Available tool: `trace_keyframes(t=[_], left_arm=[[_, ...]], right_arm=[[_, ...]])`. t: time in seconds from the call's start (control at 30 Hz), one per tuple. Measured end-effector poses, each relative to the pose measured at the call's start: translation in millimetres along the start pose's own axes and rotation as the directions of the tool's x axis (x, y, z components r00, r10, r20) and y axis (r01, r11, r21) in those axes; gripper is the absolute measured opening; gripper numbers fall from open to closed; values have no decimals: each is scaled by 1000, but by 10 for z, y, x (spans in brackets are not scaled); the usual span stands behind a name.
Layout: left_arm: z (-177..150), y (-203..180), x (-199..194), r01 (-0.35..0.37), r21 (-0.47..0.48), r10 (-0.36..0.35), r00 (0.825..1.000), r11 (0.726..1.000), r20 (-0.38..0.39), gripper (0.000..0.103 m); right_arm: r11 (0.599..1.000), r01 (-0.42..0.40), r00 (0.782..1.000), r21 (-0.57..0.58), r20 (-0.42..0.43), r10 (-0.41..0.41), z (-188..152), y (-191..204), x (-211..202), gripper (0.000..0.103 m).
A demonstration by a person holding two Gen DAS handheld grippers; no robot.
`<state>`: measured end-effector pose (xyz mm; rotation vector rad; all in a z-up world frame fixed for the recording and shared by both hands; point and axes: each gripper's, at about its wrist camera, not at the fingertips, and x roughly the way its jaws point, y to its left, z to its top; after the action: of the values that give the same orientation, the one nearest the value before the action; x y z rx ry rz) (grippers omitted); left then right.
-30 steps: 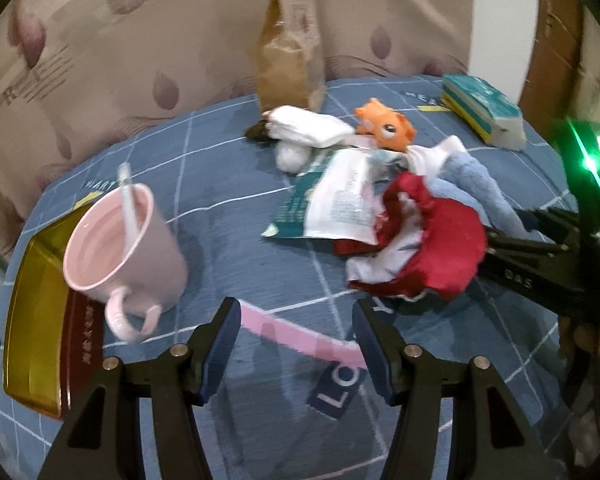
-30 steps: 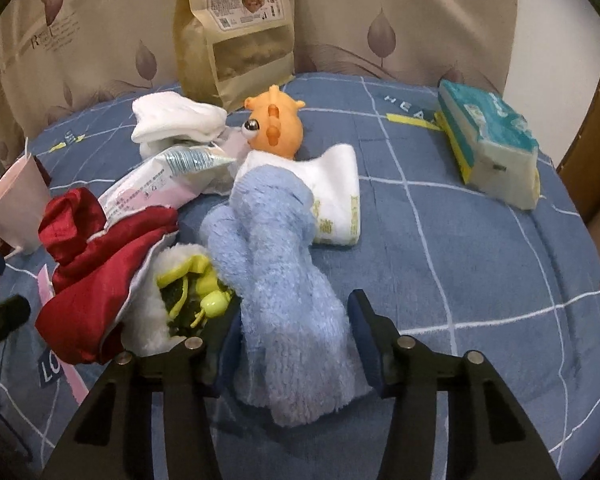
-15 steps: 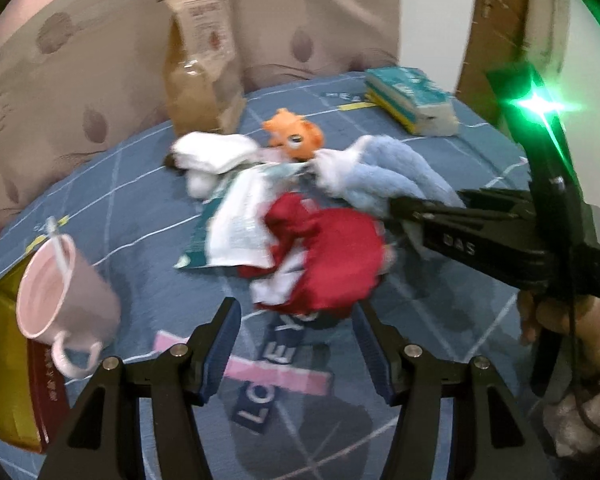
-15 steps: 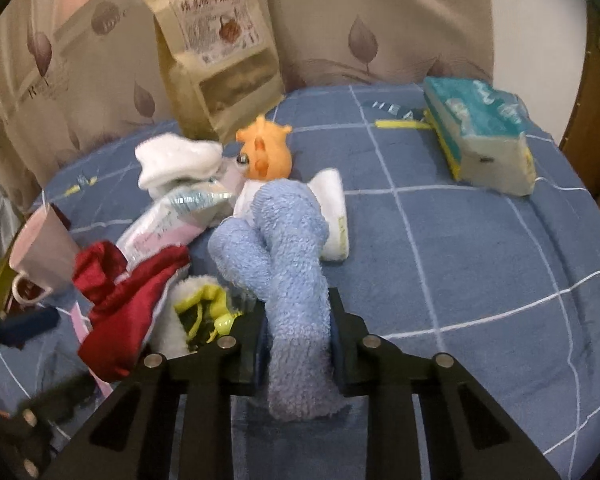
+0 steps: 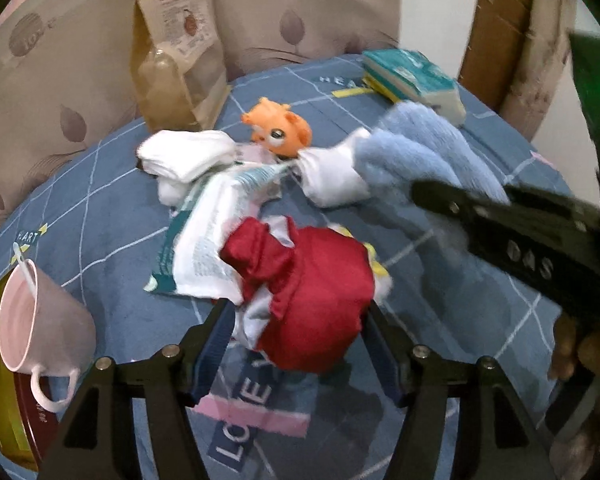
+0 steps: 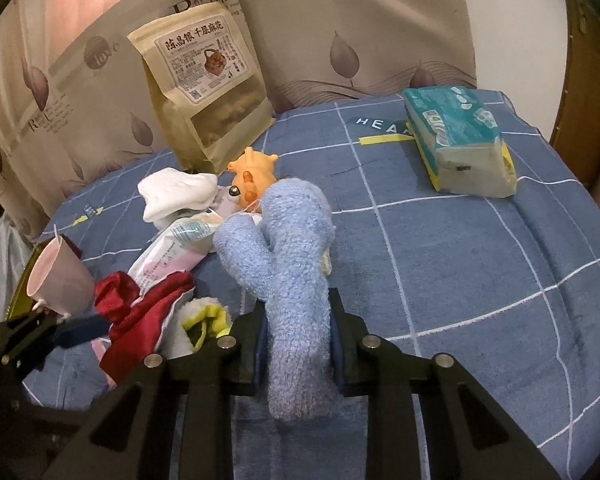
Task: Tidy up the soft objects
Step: 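Grasp the red-and-white cloth with the left gripper while the right grasps the blue sock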
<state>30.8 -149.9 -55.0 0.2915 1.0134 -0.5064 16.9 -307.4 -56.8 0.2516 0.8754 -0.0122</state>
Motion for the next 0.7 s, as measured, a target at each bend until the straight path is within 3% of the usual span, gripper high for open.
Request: trace_keyframes(t=[0.2, 0.27, 0.3, 0.6, 0.63, 0.67, 0.7], left_arm=[[72, 120, -82, 1, -29, 1, 999, 1000, 43, 65], [77, 128, -111, 2, -28, 0, 998, 1000, 58, 49], [73, 127, -123, 5, -30, -3, 998, 1000, 63, 45], [110, 232, 44, 14, -77, -13, 1000, 997, 17, 45], [118, 247, 59, 20, -83, -20, 1000, 996, 8, 42], [122, 263, 63, 26, -91, -26, 1000, 996, 2, 30], [119, 276, 61, 30, -96, -31, 1000, 995, -2, 25]], right_arm=[[1000, -11, 1000, -2, -5, 11, -4, 24, 15, 23], [1000, -11, 1000, -1, -6, 11, -4, 27, 18, 23], [1000, -11, 1000, -2, -7, 11, -6, 27, 17, 23], [1000, -11, 1000, 0, -11, 11, -16, 34, 18, 24], [1000, -11, 1000, 0, -11, 11, -22, 32, 17, 24], [1000, -11, 1000, -1, -12, 11, -21, 33, 21, 24], [1000, -11, 1000, -1, -11, 11, -22, 35, 19, 24]])
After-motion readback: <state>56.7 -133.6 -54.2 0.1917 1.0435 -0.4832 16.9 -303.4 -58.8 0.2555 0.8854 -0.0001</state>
